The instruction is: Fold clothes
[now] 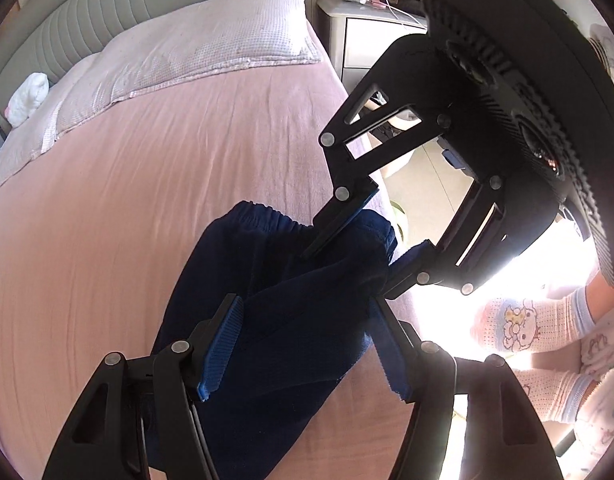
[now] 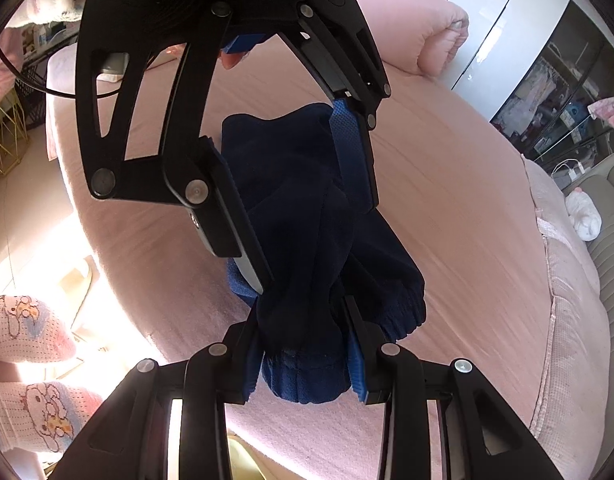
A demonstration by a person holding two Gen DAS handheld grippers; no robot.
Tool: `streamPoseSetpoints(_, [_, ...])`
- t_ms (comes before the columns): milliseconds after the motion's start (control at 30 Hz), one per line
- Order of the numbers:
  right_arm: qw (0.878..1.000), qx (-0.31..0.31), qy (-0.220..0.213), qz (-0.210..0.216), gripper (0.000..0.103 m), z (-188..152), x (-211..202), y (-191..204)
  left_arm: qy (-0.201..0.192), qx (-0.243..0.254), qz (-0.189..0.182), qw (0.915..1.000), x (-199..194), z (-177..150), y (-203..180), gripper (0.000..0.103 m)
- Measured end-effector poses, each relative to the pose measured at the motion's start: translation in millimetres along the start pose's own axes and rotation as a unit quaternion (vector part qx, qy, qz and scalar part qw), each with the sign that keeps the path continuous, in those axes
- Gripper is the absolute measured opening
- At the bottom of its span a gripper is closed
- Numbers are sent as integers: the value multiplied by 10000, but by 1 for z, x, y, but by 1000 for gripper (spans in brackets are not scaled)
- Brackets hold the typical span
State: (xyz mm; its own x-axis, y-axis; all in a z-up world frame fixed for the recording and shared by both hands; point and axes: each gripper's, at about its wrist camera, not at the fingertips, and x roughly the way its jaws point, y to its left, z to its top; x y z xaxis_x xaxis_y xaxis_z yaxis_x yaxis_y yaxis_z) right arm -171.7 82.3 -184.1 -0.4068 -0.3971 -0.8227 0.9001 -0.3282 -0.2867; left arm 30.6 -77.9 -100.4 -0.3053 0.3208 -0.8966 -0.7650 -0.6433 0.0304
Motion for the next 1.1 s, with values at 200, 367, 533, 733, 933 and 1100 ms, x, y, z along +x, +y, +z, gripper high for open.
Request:
streamPoseSetpoints(200, [9992, 290, -51, 277, 34, -2, 0, -12, 47, -231, 48, 9997, 7, -5, -7, 61])
streamPoseSetpoints(367, [9979, 485, 19, 426, 34, -3, 4, -22, 80, -423, 94, 9990, 12, -9, -14, 59])
streamPoseSetpoints(533, [9946, 832, -10, 626, 34, -4, 7, -35, 47, -681, 211, 9974, 16, -16, -20, 42])
streamPoseSetpoints(733, [9933, 948, 9, 662, 34, -3, 7, -35, -38, -1146, 141, 9933, 12, -21, -16, 38])
streamPoseSetpoints(933, [9844, 1493, -32, 927, 34, -9, 7, -46, -291, -1653, -45, 9858, 31, -12, 20, 34])
streamPoseSetpoints(1100, [9805, 1700, -96, 980, 35, -3, 10, -59, -452, -2319, -320, 9712, 38, -16, 44, 29])
